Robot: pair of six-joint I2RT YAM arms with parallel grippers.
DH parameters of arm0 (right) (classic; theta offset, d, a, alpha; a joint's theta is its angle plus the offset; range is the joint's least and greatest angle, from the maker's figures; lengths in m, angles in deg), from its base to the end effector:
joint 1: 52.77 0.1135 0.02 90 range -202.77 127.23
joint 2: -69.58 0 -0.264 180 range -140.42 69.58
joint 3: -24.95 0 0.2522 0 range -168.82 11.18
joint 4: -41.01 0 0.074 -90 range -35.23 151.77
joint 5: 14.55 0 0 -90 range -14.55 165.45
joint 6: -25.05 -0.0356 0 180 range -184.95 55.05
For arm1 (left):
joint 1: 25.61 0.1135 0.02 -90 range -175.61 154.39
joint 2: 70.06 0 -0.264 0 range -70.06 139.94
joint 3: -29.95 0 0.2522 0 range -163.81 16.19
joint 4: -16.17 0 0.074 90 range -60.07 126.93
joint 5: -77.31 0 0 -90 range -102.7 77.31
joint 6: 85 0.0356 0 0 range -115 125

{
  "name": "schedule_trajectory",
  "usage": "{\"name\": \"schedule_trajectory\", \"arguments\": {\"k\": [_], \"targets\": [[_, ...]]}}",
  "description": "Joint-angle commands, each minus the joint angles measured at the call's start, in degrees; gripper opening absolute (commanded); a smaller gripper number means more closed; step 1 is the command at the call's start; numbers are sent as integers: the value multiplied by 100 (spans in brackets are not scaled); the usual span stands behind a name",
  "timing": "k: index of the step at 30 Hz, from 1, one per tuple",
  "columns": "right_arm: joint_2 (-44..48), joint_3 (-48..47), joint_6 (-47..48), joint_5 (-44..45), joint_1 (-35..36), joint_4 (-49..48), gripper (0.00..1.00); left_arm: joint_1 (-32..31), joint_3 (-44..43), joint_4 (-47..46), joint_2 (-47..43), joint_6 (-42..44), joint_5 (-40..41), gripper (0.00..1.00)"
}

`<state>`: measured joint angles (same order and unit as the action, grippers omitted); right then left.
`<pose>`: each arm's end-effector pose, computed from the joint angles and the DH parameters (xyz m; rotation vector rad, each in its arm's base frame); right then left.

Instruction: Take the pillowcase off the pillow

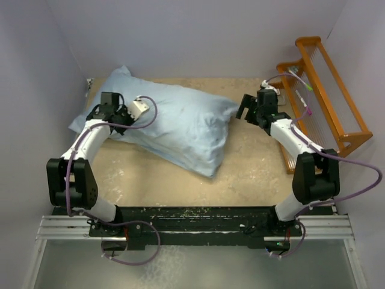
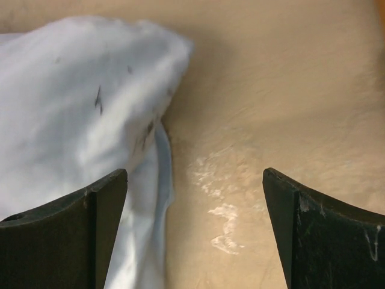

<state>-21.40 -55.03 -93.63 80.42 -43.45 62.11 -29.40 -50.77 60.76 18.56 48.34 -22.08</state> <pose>0.3605 0.0560 0.2712 0.4110 2.1035 0.2980 0.3288 -0.0276 0.2562 1.0510 2.2374 0.0929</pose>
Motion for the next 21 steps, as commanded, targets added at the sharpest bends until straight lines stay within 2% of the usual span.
{"name": "schedule_trajectory", "arguments": {"k": [1, 2, 5, 6, 8, 11, 14, 18, 21], "targets": [[-197, -111, 87, -266, 804, -316, 94, 325, 119, 186, -512, 419, 158, 15], [-253, -77, 11, -345, 975, -408, 93, 322, 75, 308, -584, 415, 94, 25], [-363, 92, -334, -689, 1362, -797, 91, 286, -295, 1074, -858, 302, -721, 64], [-379, 158, -418, -780, 1477, -921, 91, 227, -439, 1320, -963, 302, -907, 74], [-410, 252, -577, -879, 1667, -1090, 91, -194, -640, 1712, -1203, 297, -1246, 87], [-515, 328, -831, -1020, 1865, -1231, 89, -1030, -652, 1865, -1612, 213, -1338, 100], [-548, 452, -1095, -1171, 1946, -1397, 87, -1646, -573, 1867, -1693, 110, -1499, 99], [-360, 645, -1250, -998, 1949, -1169, 90, -1931, -364, 1797, -1315, 99, -1292, 99], [202, 1129, -1331, -977, 1947, -907, 93, -2009, -36, 1519, -1188, 199, -1146, 99]]}}
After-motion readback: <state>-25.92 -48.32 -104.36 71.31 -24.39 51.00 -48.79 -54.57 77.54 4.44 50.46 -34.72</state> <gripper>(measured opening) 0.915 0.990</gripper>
